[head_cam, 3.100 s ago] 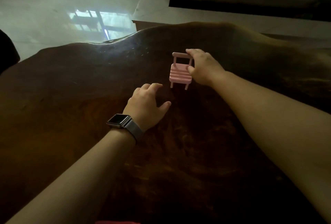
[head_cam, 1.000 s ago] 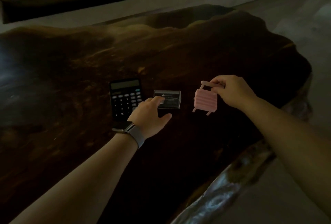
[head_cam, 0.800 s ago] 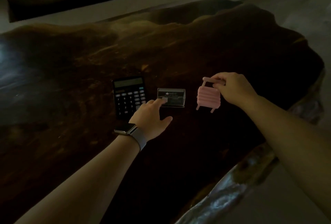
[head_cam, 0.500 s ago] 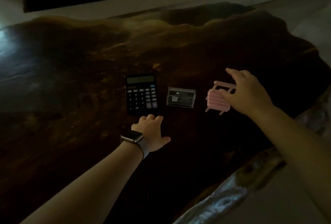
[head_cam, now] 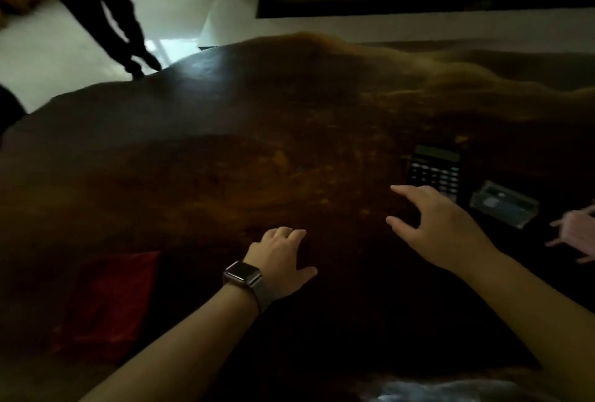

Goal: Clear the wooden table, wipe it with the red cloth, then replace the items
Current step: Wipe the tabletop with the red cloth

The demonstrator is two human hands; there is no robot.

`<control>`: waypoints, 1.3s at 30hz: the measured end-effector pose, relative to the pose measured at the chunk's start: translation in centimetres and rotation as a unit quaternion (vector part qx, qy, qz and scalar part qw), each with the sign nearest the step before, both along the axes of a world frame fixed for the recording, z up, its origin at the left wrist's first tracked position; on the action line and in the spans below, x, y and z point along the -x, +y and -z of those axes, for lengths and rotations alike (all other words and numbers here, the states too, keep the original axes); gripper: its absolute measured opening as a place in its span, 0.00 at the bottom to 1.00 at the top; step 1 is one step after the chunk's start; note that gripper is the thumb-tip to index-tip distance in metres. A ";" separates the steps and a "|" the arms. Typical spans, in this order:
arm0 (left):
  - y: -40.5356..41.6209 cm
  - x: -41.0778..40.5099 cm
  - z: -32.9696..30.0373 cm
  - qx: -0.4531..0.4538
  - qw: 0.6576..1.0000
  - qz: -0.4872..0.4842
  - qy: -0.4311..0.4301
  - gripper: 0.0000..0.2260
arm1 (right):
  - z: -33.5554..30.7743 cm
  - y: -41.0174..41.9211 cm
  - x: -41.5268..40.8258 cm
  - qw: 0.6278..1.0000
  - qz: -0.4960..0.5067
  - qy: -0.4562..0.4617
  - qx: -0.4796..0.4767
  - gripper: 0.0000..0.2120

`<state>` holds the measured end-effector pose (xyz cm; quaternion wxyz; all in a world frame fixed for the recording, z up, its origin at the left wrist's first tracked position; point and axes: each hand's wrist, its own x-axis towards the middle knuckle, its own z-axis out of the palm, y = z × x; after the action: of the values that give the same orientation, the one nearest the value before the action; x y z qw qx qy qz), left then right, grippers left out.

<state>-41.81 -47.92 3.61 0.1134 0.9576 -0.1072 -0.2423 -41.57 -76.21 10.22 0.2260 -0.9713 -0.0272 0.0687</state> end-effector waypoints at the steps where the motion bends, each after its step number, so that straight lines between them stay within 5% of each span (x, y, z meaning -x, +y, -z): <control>1: 3.0 0.7 -0.5 -0.001 1.000 -0.021 -0.008 0.37 | -0.1 2.7 0.0 1.000 -0.019 0.000 -0.002 0.29; 11: 28.9 5.3 -3.4 0.045 0.985 -0.138 -0.096 0.34 | -0.3 30.3 1.3 0.991 -0.128 0.005 -0.021 0.30; 20: 42.9 7.3 -2.3 0.085 0.983 -0.143 -0.081 0.33 | 2.7 48.9 4.6 0.992 -0.113 0.054 -0.015 0.30; 32: 49.2 11.2 -0.4 0.101 0.980 -0.171 -0.021 0.31 | 7.4 59.6 9.3 0.973 0.056 0.195 0.114 0.41; 39: 48.7 11.4 0.9 0.091 0.976 -0.195 0.018 0.30 | 8.7 56.8 7.9 0.981 0.022 0.146 0.123 0.18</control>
<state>-53.26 0.79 2.69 0.2469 0.9412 0.0619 -0.2222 -49.50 -19.44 1.49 0.1079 -0.9716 0.0359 0.2077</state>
